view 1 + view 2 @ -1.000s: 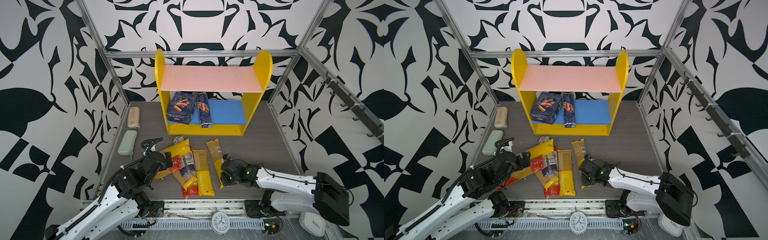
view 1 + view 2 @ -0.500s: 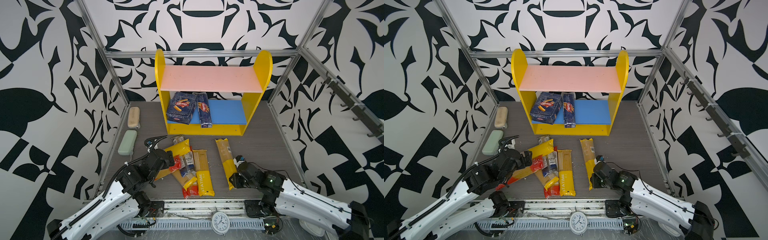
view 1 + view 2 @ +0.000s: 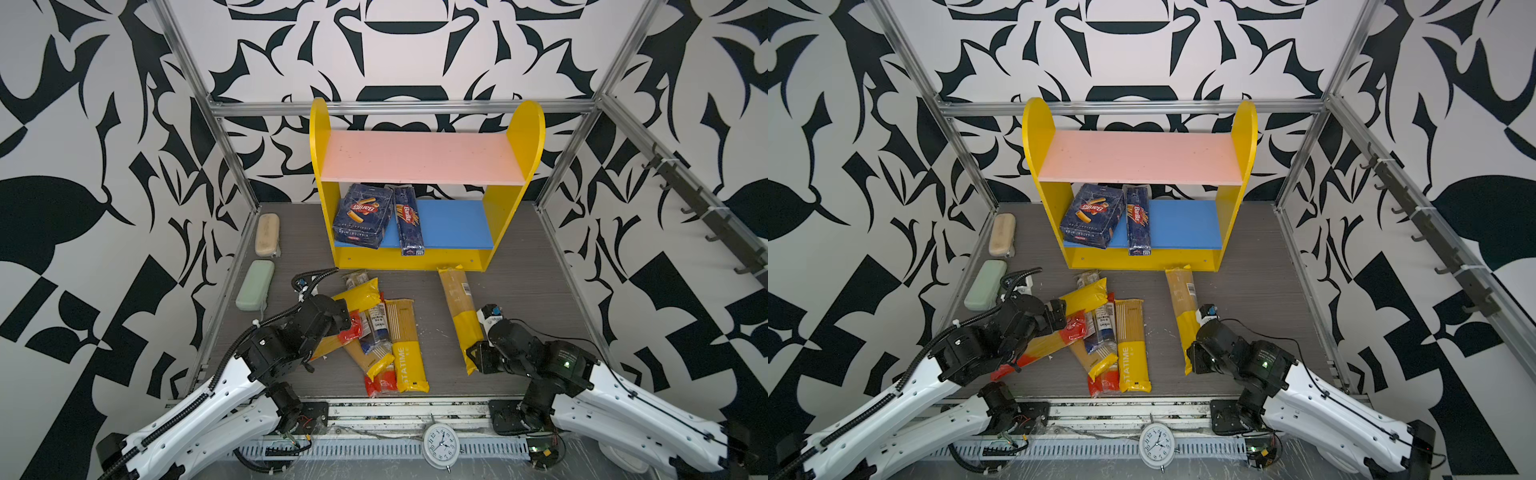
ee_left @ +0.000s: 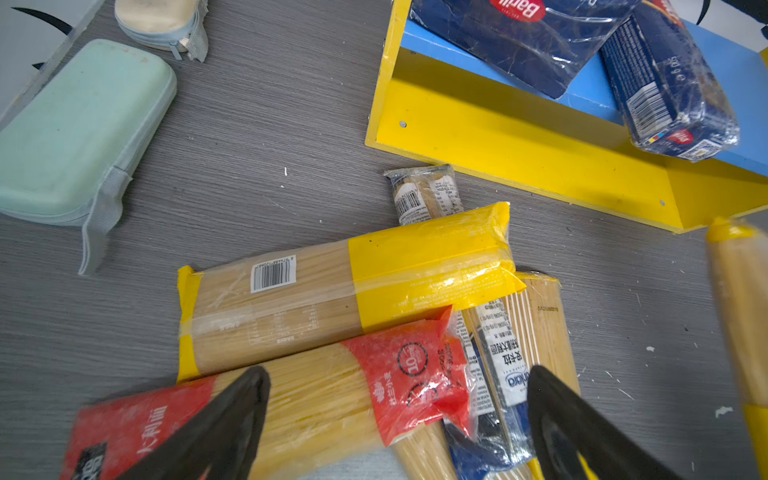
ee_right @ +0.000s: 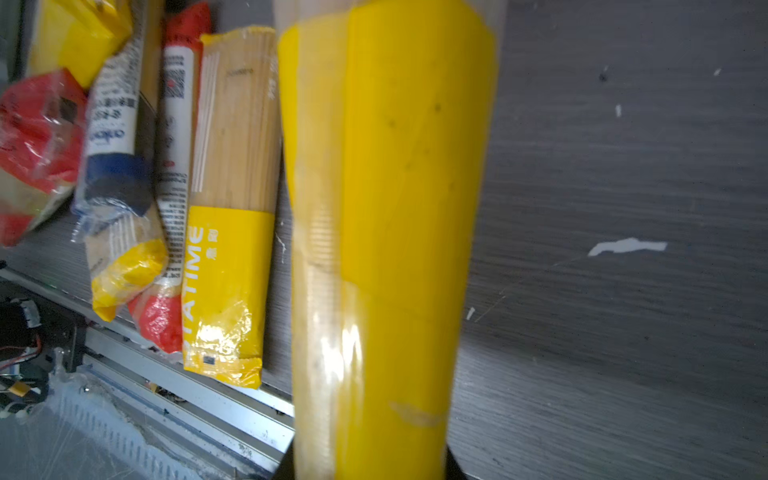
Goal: Place and organize the pasta boxes and bags onto the shelf
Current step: 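Lift the spaghetti bag with the right gripper onto the blue shelf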
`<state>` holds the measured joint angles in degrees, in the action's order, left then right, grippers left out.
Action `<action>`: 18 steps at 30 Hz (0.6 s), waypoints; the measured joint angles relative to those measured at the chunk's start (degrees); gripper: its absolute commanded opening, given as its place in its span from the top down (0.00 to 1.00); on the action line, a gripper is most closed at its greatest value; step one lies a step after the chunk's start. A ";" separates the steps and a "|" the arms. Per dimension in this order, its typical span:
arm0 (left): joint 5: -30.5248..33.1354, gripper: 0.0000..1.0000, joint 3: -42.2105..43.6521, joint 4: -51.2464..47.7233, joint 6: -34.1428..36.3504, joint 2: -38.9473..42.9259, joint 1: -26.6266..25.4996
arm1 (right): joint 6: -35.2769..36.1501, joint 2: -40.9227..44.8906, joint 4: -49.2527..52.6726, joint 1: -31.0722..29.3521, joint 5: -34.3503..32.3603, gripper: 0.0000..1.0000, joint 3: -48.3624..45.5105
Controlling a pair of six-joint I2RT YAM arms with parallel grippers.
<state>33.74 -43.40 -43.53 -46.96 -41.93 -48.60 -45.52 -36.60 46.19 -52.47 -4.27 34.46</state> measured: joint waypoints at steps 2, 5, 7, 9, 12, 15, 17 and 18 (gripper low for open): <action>0.04 0.01 0.00 0.00 0.00 -0.11 0.00 | 1.09 -1.22 0.09 0.15 -0.90 0.85 2.29; 0.11 0.01 0.00 0.02 0.00 -0.15 0.00 | 3.17 -3.63 0.26 0.70 -2.78 0.85 6.08; 0.13 0.01 0.00 0.02 0.00 -0.15 0.00 | 4.66 -5.38 0.28 1.38 -3.58 0.85 8.68; 0.20 0.01 0.00 0.02 0.02 -0.15 0.00 | 6.12 -7.21 0.26 2.32 -4.04 0.85 10.99; 0.57 0.01 0.00 0.15 0.07 -0.13 0.00 | 8.31 -10.43 0.00 4.83 -3.96 0.85 14.05; 0.85 0.01 0.02 0.81 0.26 -0.15 0.00 | 10.05 -14.62 -1.33 8.94 -2.29 0.85 16.33; 0.92 0.01 0.02 1.27 0.48 -0.31 0.00 | 11.15 -18.01 -2.60 11.87 -0.87 0.85 17.62; 0.96 0.01 0.02 1.51 0.55 -0.57 0.00 | 11.63 -20.04 -3.21 13.27 -0.17 0.85 18.40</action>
<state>34.70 -43.38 -42.02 -46.41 -42.50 -48.60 -33.89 -56.64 42.98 -39.20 -4.45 52.86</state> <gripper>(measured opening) 0.992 0.268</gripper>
